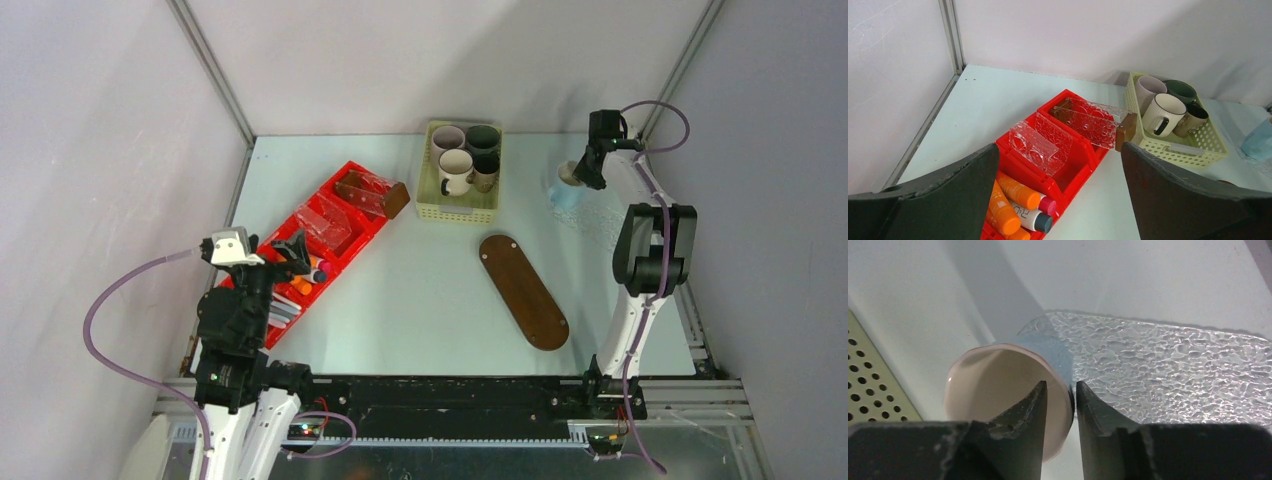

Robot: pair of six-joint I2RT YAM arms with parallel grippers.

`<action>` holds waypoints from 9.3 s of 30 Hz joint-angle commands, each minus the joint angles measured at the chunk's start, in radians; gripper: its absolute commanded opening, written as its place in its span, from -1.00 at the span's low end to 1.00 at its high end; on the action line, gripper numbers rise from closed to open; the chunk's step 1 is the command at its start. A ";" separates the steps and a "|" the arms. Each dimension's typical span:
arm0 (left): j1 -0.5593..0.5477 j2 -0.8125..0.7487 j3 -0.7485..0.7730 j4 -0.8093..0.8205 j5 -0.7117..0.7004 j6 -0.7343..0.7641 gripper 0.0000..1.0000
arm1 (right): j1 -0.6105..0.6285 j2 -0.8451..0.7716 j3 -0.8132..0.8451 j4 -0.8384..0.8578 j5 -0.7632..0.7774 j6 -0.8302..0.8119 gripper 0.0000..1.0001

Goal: Prepare toiletry sets of a toothbrush and toothpaste on the tray
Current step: Place the cup on the tray, then adjust the cup on the tray, then pick up the toothpaste holder from the storage box, then adjust the toothpaste holder.

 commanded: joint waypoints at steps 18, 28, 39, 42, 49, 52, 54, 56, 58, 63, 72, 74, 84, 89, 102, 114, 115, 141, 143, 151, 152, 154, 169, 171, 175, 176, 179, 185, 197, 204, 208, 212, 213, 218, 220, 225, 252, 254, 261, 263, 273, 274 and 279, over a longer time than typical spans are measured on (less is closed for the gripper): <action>-0.003 -0.004 0.007 0.032 0.014 0.015 0.97 | 0.000 -0.008 0.091 -0.064 0.023 -0.125 -0.99; -0.003 -0.006 0.007 0.031 0.012 0.015 0.97 | -0.004 -0.016 0.091 -0.063 0.017 -0.163 -1.00; -0.003 -0.007 0.005 0.032 0.010 0.017 0.97 | -0.018 -0.013 0.032 0.018 -0.048 -0.171 -1.00; -0.004 -0.007 0.006 0.031 0.012 0.017 0.97 | -0.022 -0.012 0.015 0.030 -0.052 -0.187 -1.00; -0.004 -0.006 0.005 0.033 0.013 0.017 0.97 | -0.026 -0.016 0.006 0.043 -0.061 -0.261 -1.00; -0.003 -0.006 0.006 0.033 0.015 0.017 0.97 | -0.024 -0.021 0.006 0.051 -0.072 -0.292 -1.00; -0.003 -0.005 0.006 0.034 0.015 0.017 0.97 | -0.024 -0.025 0.008 0.056 -0.080 -0.311 -1.00; -0.003 -0.006 0.006 0.033 0.014 0.017 0.97 | -0.024 -0.026 0.010 0.058 -0.084 -0.322 -1.00; -0.003 -0.004 0.006 0.033 0.014 0.017 0.97 | -0.024 -0.024 0.010 0.056 -0.087 -0.329 -1.00; -0.003 -0.002 0.005 0.033 0.015 0.017 0.97 | -0.026 -0.025 0.010 0.049 -0.092 -0.337 -0.99; -0.003 0.001 0.005 0.032 0.015 0.017 0.97 | -0.026 -0.026 0.014 0.045 -0.093 -0.350 -0.71; -0.003 0.002 0.005 0.031 0.016 0.016 0.97 | -0.026 -0.025 0.016 0.044 -0.092 -0.348 -0.65; -0.003 0.007 0.005 0.032 0.015 0.019 0.97 | -0.026 -0.047 0.021 0.041 -0.094 -0.337 -0.26; -0.004 0.011 0.006 0.033 0.015 0.017 0.97 | -0.026 -0.113 0.031 0.026 -0.091 -0.345 0.16; -0.003 0.210 0.095 -0.039 -0.032 -0.062 0.97 | 0.123 -0.476 -0.192 0.097 -0.059 -0.314 0.88; 0.006 0.694 0.358 -0.235 -0.141 -0.316 0.97 | 0.434 -0.708 -0.418 0.138 -0.107 -0.235 0.92; 0.017 0.737 0.372 -0.236 -0.142 -0.359 0.97 | 0.463 -0.731 -0.439 0.135 -0.104 -0.234 0.91; 0.261 1.182 0.317 0.220 0.154 -0.603 0.59 | 0.563 -0.943 -0.647 0.262 -0.195 -0.216 0.92; 0.265 1.211 0.317 0.241 0.174 -0.607 0.58 | 0.563 -0.936 -0.647 0.262 -0.198 -0.217 0.92; 0.277 1.297 0.310 0.306 0.256 -0.646 0.53 | 0.562 -0.929 -0.647 0.261 -0.194 -0.221 0.92; 0.277 1.300 0.304 0.319 0.268 -0.650 0.53 | 0.562 -0.929 -0.647 0.261 -0.196 -0.221 0.92; 0.278 1.306 0.297 0.348 0.292 -0.660 0.49 | 0.561 -0.925 -0.646 0.261 -0.197 -0.221 0.92; 0.277 1.260 0.252 0.551 0.469 -0.741 -0.08 | 0.561 -0.924 -0.647 0.260 -0.202 -0.223 0.92; 0.278 1.258 0.253 0.558 0.481 -0.746 -0.19 | 0.563 -0.924 -0.646 0.261 -0.204 -0.222 0.92; 0.277 1.219 0.252 0.549 0.475 -0.733 -0.49 | 0.563 -0.930 -0.646 0.259 -0.206 -0.224 0.92; 0.276 1.201 0.255 0.527 0.471 -0.718 -0.61 | 0.564 -0.930 -0.646 0.260 -0.207 -0.224 0.92; 0.275 1.153 0.276 0.445 0.442 -0.662 -0.87 | 0.566 -0.929 -0.646 0.262 -0.212 -0.226 0.92; 0.247 1.012 0.355 0.240 0.356 -0.520 -1.00 | 0.570 -0.938 -0.645 0.265 -0.214 -0.232 0.92; 0.095 0.796 0.391 0.039 0.183 -0.634 -1.00 | 0.683 -0.953 -0.647 0.328 -0.214 -0.291 0.92; -0.033 0.696 0.336 0.098 0.130 -0.854 -1.00 | 0.839 -0.948 -0.693 0.490 -0.170 -0.285 0.91; -0.116 0.653 0.293 0.172 0.077 -0.983 -1.00 | 0.929 -0.935 -0.711 0.592 -0.091 -0.274 0.90; -0.192 0.633 0.268 0.246 0.049 -1.086 -1.00 | 0.994 -0.923 -0.741 0.708 -0.034 -0.270 0.87; -0.216 0.633 0.266 0.269 0.045 -1.102 -1.00 | 1.006 -0.921 -0.756 0.727 -0.036 -0.267 0.87; -0.299 0.645 0.252 0.368 0.029 -1.225 -1.00 | 1.023 -0.921 -0.822 0.887 -0.095 -0.246 0.76; -0.330 0.653 0.253 0.402 0.016 -1.256 -1.00 | 1.026 -0.918 -0.843 0.928 -0.109 -0.238 0.70; -0.405 0.682 0.262 0.472 -0.045 -1.299 -1.00 | 1.027 -0.898 -0.853 0.975 -0.129 -0.244 0.61; -0.544 0.835 0.245 0.769 -0.036 -1.428 -0.99 | 0.955 -0.871 -0.894 1.127 -0.103 -0.108 0.13; -0.550 0.840 0.241 0.781 -0.041 -1.430 -0.99 | 0.952 -0.873 -0.894 1.132 -0.108 -0.103 0.09; -0.568 0.868 0.232 0.842 -0.041 -1.451 -1.00 | 0.944 -0.866 -0.894 1.155 -0.117 -0.098 -0.13; -0.571 0.873 0.232 0.854 -0.035 -1.455 -0.99 | 0.941 -0.866 -0.894 1.156 -0.117 -0.098 -0.30; -0.572 0.856 0.214 0.859 -0.021 -1.419 -0.21 | 0.922 -0.910 -0.894 1.104 -0.137 -0.114 -1.00; -0.573 0.848 0.208 0.856 -0.018 -1.405 -0.04 | 0.920 -0.915 -0.894 1.092 -0.143 -0.114 -1.00; -0.570 0.791 0.223 0.717 0.006 -1.265 0.48 | 0.882 -0.957 -0.894 1.030 -0.207 -0.125 -1.00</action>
